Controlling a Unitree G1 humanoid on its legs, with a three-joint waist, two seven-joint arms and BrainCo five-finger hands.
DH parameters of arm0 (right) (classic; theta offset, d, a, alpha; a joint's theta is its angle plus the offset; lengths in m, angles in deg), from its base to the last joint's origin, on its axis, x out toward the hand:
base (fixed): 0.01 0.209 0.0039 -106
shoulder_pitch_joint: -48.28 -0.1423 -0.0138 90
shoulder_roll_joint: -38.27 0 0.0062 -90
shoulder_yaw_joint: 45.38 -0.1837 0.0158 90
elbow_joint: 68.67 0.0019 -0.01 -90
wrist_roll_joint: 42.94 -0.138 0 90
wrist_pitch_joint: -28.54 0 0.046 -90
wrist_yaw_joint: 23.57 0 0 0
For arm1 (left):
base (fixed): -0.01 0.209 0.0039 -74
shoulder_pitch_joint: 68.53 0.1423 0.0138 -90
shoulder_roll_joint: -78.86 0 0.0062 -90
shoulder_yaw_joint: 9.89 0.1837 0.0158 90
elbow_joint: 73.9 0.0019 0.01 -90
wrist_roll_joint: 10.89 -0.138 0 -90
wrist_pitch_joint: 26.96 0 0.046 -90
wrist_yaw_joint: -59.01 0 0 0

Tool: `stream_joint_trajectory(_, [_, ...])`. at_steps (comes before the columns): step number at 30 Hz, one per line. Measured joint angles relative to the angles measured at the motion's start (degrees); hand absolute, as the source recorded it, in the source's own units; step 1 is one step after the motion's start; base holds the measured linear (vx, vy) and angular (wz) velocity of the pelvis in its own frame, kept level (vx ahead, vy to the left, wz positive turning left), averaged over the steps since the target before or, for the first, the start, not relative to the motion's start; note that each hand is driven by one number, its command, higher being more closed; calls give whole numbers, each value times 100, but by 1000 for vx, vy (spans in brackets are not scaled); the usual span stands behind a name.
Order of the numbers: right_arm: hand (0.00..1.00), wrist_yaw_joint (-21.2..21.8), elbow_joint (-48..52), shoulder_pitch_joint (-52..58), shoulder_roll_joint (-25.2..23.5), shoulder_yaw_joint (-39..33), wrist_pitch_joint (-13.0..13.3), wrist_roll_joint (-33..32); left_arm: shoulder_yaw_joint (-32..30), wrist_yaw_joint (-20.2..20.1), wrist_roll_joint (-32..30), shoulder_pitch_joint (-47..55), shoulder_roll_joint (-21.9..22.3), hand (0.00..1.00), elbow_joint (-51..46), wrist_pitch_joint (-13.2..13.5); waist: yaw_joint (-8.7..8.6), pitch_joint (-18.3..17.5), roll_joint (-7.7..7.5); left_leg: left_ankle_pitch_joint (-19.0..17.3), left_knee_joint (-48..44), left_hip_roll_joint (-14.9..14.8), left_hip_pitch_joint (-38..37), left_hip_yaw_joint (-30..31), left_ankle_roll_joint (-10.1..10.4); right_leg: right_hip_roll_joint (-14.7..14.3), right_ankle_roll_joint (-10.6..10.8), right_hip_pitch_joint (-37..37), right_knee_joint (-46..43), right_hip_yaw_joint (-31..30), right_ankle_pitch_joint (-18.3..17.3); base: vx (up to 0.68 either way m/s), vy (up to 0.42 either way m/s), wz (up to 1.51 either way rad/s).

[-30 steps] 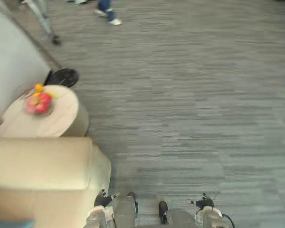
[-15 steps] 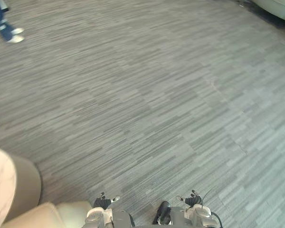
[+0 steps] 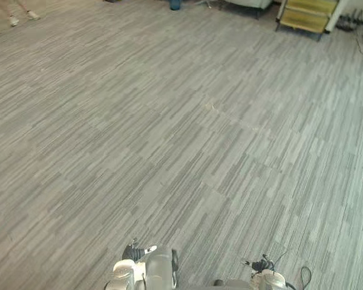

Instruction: Pick up cushions and gather them together orderly.

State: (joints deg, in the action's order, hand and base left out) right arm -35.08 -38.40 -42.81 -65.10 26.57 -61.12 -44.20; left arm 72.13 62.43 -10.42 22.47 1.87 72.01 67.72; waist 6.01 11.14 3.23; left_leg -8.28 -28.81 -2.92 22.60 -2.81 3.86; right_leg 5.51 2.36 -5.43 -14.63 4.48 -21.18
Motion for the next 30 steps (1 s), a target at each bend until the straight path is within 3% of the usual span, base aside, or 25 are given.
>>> stream_joint_trajectory(1, [0, -2, -31, -18, -48, 3, 1, -6, -5, 15, 13, -14, -35, 0, 22, 0, 14, -4, -90, -99, -25, 87, -84, -93, -137, 63, 23, -75, 45, -103, -22, 539, 244, -92])
stream_joint_trajectory(2, [0, 12, -36, -29, -169, 0, 13, -48, 4, 22, 3, -19, -119, 0, 46, -1, -8, -146, -274, -461, -128, 225, -64, -246, -183, 252, 13, -99, 194, -304, 34, 308, 89, -39])
stream_joint_trajectory(4, [0, 19, -9, -20, -235, -138, 5, -111, -55, 11, 10, -36, -126, 0, 28, -4, 9, -148, -362, -721, -356, 242, -59, -381, -297, 323, 120, -108, 97, -474, 111, 432, 152, -40])
stream_joint_trajectory(5, [0, 17, 42, 10, -288, -230, 4, -110, -129, 13, 15, -41, -122, 0, 26, -9, 13, -189, -431, -855, -458, 243, -170, -544, -467, 391, 185, -6, -274, -607, 149, 636, 226, -51])
stream_joint_trajectory(6, [0, 25, 42, 16, -286, -247, 6, -109, -102, 28, -10, -51, -124, 0, 46, -34, 5, -190, -445, -988, -419, 245, -444, -672, -600, 455, 433, 240, -1029, -662, 287, 619, 191, -48])
stream_joint_trajectory(8, [0, 40, 48, 20, -292, -247, 14, -109, 19, 20, -43, -40, -122, 0, 105, -71, -24, -161, -404, -1169, -126, 237, -1067, -780, -668, 535, 839, 887, -2740, -635, 619, 534, 139, -54])
stream_joint_trajectory(9, [0, 55, 102, 74, -294, -254, -1, -113, 87, 20, -42, -28, -79, 0, 116, -121, -92, -145, -365, -1191, 126, 225, -1551, -779, -669, 567, 693, 1256, -3580, -405, 513, 376, 68, -48])
stream_joint_trajectory(11, [0, 69, 369, 149, -277, -248, 22, -105, 134, 21, -42, -41, 19, 0, 114, -124, -176, -111, -250, -1191, 587, 112, -2212, -796, -669, 552, 414, 1755, -3934, 235, 364, 489, 27, -39])
stream_joint_trajectory(12, [0, 82, 475, 135, -287, -242, 44, -104, 130, 22, -42, -35, 35, 0, 140, -123, -234, -84, -213, -1190, 934, 35, -2639, -887, -666, 512, 237, 2075, -3724, 671, 275, 532, 2, -30])
stream_joint_trajectory(14, [0, 88, 463, 146, -271, -255, 49, -105, 171, 22, -41, -100, 39, 0, 228, -126, -316, -91, -269, -1188, 1320, -5, -3070, -980, -663, 425, 100, 2501, -2886, 1065, 351, 447, -51, -16])
stream_joint_trajectory(15, [0, 97, 448, 116, -243, -261, 49, -121, 254, 21, -41, -125, 23, 0, 226, -118, -328, -93, -273, -1196, 1511, -39, -3190, -1023, -610, 286, 1, 2787, -2005, 1210, 671, 546, -117, 2])
stream_joint_trajectory(16, [0, 90, 403, 101, -235, -342, 66, -111, 289, 23, -40, -120, -11, 0, 224, -111, -365, -99, -308, -1221, 1647, -24, -3340, -991, -478, 104, -75, 2874, -1045, 1231, 1235, 474, -130, 13])
stream_joint_trajectory(17, [0, 90, 349, 118, -228, -363, 67, -112, 289, 23, -40, -103, -18, 0, 230, -111, -382, -102, -337, -1247, 1674, 5, -3410, -927, -420, 55, -144, 2883, -775, 1196, 1486, 420, -129, 22])
stream_joint_trajectory(18, [0, 92, 263, 116, -203, -394, 68, -110, 286, 26, -40, -75, -19, 0, 250, -113, -406, -114, -377, -1293, 1667, 9, -3505, -807, -338, -19, -375, 2881, -717, 1054, 2036, 574, -185, 10])
stream_joint_trajectory(19, [0, 105, 198, 51, -39, -417, 59, -97, 255, 19, -50, -65, 100, 0, 349, -123, -382, -207, -126, -1278, 1532, -243, -3564, -567, -166, -182, -528, 2870, -1027, 1071, 1845, 584, -199, 10])
stream_joint_trajectory(21, [0, 132, 195, 25, -26, -465, 65, -96, 158, 36, -80, -19, 187, 0, 346, -123, -369, -184, 15, -1109, 988, -363, -3457, -341, 93, -269, -595, 2721, -1173, 1168, 1525, 520, -182, 3])
stream_joint_trajectory(22, [0, 148, 195, 38, -34, -505, 60, -103, -6, 33, -140, -20, 257, 0, 339, -133, -378, -185, 87, -826, 179, -442, -3210, -218, 88, -352, -633, 2493, -1152, 1243, 1349, 564, -206, 4])
stream_joint_trajectory(23, [0, 146, 229, 77, -62, -425, 57, -100, -181, 21, -152, 7, 347, 0, 302, -138, -379, -176, 129, -144, -1061, -529, -2732, -66, -59, -444, -620, 2105, -935, 1257, 1215, 559, -197, 4])
stream_joint_trajectory(24, [0, 146, 259, 102, -90, -390, 53, -102, -236, 22, -153, 23, 367, 0, 259, -134, -356, -159, 174, 51, -1739, -603, -2458, 35, -85, -493, -642, 1839, -772, 1259, 1172, 528, -133, 2])
stream_joint_trajectory(26, [0, 122, 261, 104, -163, -377, 56, -123, -243, 21, -153, 20, 371, 0, 44, -122, -281, -78, 162, -281, -3536, -862, -1580, 3, -189, -655, -678, 995, -313, 1208, 995, 574, -50, -3])
stream_joint_trajectory(27, [0, 117, 261, 98, -264, -365, 61, -148, -221, 18, -150, 27, 326, 0, -117, -121, -241, -28, 16, -475, -3794, -857, -1099, -23, -199, -637, -622, 630, -133, 1184, 883, 521, -35, -4])
stream_joint_trajectory(30, [0, 71, 259, -33, -420, -343, 59, -254, -211, 26, -146, 30, 250, 0, -238, -116, -114, -37, -82, -863, -2873, -811, -302, -212, -255, -540, -454, 111, 115, 940, 690, 418, 52, -35])
